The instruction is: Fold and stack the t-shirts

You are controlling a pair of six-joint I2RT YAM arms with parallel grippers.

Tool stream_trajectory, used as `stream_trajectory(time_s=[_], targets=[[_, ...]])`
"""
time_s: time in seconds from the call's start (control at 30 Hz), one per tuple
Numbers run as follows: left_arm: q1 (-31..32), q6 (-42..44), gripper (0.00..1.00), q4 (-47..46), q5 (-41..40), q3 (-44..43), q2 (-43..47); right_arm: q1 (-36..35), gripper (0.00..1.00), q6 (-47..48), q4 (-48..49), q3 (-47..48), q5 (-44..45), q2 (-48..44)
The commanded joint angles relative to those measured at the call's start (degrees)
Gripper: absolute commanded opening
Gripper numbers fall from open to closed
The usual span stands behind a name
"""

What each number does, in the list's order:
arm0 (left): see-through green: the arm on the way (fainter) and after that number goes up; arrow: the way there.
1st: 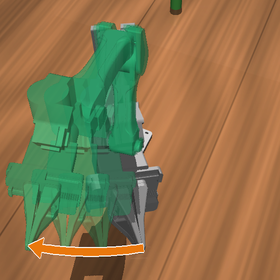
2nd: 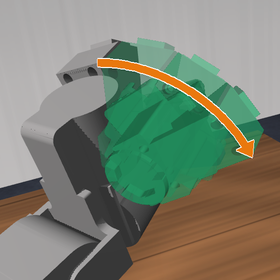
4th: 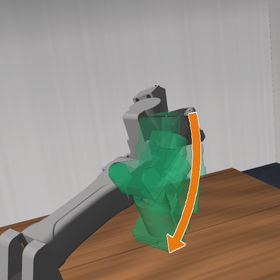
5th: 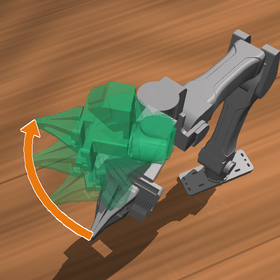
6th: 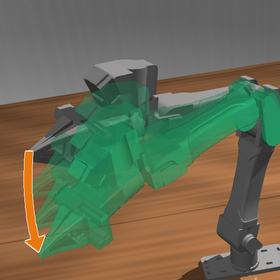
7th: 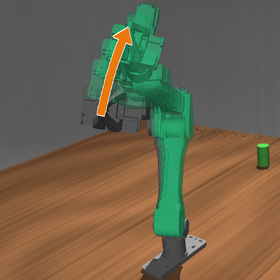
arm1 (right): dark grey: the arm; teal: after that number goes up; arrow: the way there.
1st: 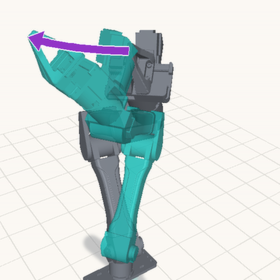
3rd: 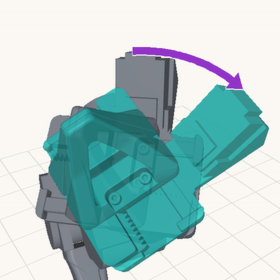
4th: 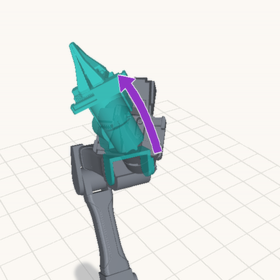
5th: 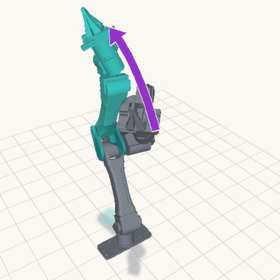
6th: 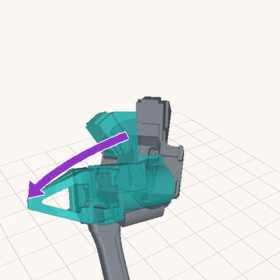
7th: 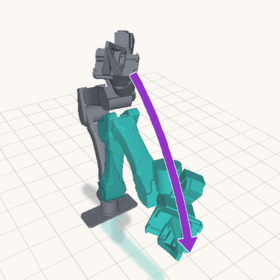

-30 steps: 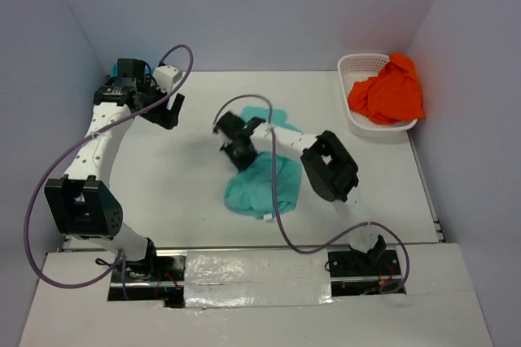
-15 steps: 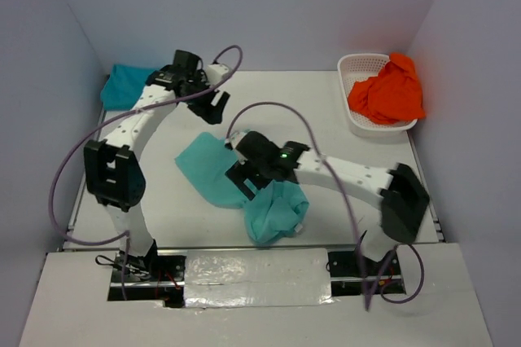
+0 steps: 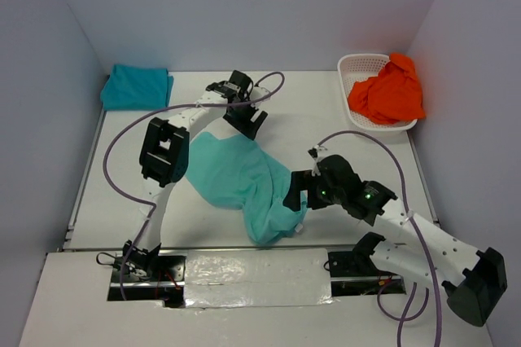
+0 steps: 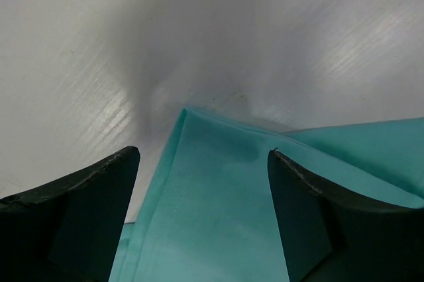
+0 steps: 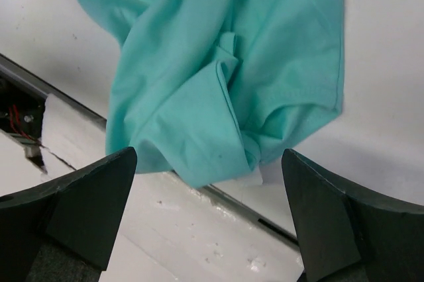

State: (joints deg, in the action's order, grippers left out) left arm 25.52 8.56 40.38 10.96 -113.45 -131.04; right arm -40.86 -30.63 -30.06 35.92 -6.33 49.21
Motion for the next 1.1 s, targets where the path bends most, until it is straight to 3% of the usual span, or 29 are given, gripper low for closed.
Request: stream_trajectory(time_s=[0.0, 0.27, 0.3, 0.43, 0.47, 0.57, 0.63, 0.73, 0.8, 0.83, 0.9, 0.93, 0.97, 1.03, 1.07], targets=[[0.32, -2.66, 0.91, -2.93, -7.52, -0.99, 0.27, 1.48, 0.97, -5.75, -1.40, -1.37, 0.18, -4.82], [1.29, -3.46, 0.85, -7.51, -5.08, 0.77, -2.81, 2.01, 0.93, -8.13, -0.52, -5.42, -8.78, -0.88], [1.38, -3.37, 0.82, -7.60, -4.64, 0.86, -2.99, 2.01, 0.91, -8.13, -0.43, -5.42, -9.31, -0.26], [1.82, -2.32, 0.55, -6.28, -1.84, 2.52, -3.08, 2.19, 0.88, -7.77, 3.85, -7.61, -11.33, 1.15], [1.82, -1.97, 0.53, -5.32, -1.30, 3.05, -2.73, 2.10, 0.87, -8.12, 5.09, -7.97, -12.38, 1.67], [1.82, -1.00, 0.59, -3.12, 0.02, 4.63, -0.80, 2.37, 0.86, -8.39, 7.47, -7.80, -12.48, 4.83], [1.82, -0.74, 0.69, -3.90, -0.50, 6.21, 1.04, 2.63, 0.86, -8.22, 9.40, -8.15, -12.74, 7.47], [1.82, -1.00, 0.69, -5.22, -1.55, 6.58, 1.41, 3.07, 0.85, -7.95, 12.47, -9.11, -13.80, 9.49], [1.90, -1.09, 0.61, -5.05, -2.52, 5.70, 0.36, 3.16, 0.78, -7.69, 13.62, -9.55, -14.67, 11.60], [1.82, -1.26, 0.46, -5.05, -2.78, 5.26, -0.78, 3.16, 0.73, -7.60, 14.59, -9.73, -14.85, 12.22], [1.82, -1.17, 0.25, -4.96, -3.49, 5.08, -1.58, 3.16, 0.53, -7.60, 15.30, -10.08, -14.24, 13.62], [1.82, -1.17, 0.04, -4.87, -3.75, 4.99, -1.93, 3.33, 0.45, -7.60, 15.30, -10.08, -13.63, 13.80], [1.90, -1.00, 0.00, -4.79, -3.93, 5.08, -1.67, 3.59, 0.29, -7.69, 15.12, -10.08, -12.84, 14.07], [1.82, -0.48, 0.00, -5.49, -4.45, 5.17, -0.18, 4.82, 0.15, -7.25, 14.60, -10.00, -11.43, 13.98], [1.82, -0.30, 0.00, -5.49, -4.46, 4.91, 0.34, 5.35, 0.00, -7.07, 14.33, -9.82, -11.25, 13.98]])
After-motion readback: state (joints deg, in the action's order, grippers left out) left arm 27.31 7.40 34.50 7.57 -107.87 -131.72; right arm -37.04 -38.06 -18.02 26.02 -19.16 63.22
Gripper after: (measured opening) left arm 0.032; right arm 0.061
